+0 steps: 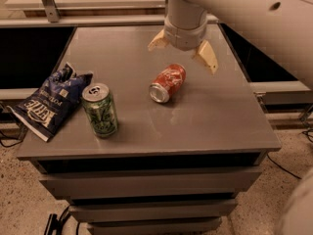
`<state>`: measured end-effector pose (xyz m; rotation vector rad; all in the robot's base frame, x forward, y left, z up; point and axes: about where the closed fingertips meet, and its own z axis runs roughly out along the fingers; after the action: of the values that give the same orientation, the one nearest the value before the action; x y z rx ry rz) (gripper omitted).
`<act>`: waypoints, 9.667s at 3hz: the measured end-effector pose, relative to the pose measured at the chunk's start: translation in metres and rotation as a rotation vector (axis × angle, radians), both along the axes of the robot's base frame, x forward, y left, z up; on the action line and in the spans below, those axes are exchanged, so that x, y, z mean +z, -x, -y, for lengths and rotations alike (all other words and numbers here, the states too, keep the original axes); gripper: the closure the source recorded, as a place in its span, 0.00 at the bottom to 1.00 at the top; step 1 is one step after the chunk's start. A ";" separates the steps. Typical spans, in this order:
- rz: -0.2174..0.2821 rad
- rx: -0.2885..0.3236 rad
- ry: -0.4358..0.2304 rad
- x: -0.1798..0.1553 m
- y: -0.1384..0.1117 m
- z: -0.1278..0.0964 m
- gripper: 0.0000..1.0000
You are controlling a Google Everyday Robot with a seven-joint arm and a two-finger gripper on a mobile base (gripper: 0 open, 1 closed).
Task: Place coke can upright
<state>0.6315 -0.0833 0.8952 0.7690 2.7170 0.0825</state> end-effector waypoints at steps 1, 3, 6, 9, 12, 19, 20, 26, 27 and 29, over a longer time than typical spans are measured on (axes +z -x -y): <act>-0.048 -0.053 -0.003 -0.018 -0.004 -0.004 0.00; -0.133 -0.107 -0.024 -0.051 -0.008 -0.007 0.00; -0.176 -0.073 -0.109 -0.067 0.002 -0.020 0.00; -0.179 -0.056 -0.105 -0.069 0.000 -0.027 0.42; -0.176 -0.054 -0.104 -0.063 -0.002 -0.026 0.62; -0.027 0.112 -0.109 -0.004 0.004 0.008 1.00; 0.053 0.234 -0.156 -0.020 0.010 0.015 1.00; 0.426 0.548 -0.363 -0.001 -0.002 0.051 1.00; 0.488 0.613 -0.359 0.006 -0.002 0.049 1.00; 0.639 0.709 -0.317 0.017 -0.002 0.045 1.00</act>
Offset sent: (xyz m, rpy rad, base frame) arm 0.0091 0.0120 -0.0549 0.0172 0.1544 -0.1660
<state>0.6335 -0.1284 0.9119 -0.1838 2.2250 0.7810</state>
